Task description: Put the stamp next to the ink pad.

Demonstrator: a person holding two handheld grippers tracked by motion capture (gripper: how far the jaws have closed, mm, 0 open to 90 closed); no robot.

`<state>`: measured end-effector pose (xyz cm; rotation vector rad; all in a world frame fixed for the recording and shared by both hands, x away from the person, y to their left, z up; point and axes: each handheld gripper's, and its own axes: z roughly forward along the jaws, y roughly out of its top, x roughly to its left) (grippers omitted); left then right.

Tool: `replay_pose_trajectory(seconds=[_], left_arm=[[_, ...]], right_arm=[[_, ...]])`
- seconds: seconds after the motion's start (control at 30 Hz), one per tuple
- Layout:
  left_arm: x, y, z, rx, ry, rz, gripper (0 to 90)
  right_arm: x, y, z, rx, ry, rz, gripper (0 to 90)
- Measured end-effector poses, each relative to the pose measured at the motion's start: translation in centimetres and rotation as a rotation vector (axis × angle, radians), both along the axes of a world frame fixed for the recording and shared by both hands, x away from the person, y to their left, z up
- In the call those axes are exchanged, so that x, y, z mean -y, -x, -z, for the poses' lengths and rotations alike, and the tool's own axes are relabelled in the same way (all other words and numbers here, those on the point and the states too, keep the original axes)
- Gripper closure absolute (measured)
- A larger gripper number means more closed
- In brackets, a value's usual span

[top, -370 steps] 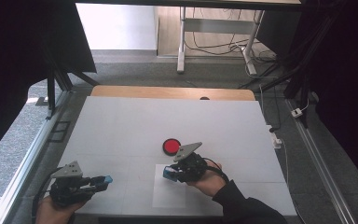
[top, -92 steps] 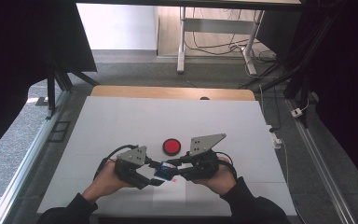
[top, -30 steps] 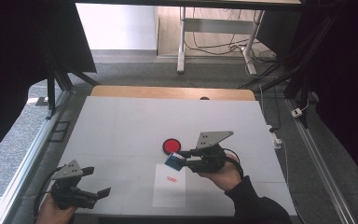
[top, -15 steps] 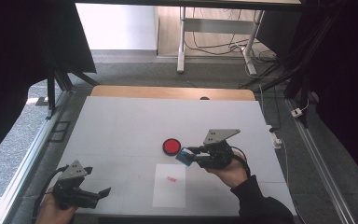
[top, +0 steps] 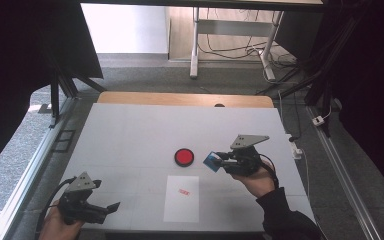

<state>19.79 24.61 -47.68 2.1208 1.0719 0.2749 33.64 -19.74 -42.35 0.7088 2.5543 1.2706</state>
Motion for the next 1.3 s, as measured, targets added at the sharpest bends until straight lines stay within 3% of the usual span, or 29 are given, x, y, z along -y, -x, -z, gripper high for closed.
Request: replay_pose_trajectory(seconds=[0.83,1.3], left_arm=[[-0.1,-0.1,0.0,-0.008,0.01,-0.007,2.6],[-0.2,-0.2,0.0,-0.016,0.014,-0.003,3.0]], right_arm=[[4.1,-2.3,1.3,0.003,0.071,0.184,71.3],[5.5,-3.6,2.7,0.018,0.157,0.261,71.3]])
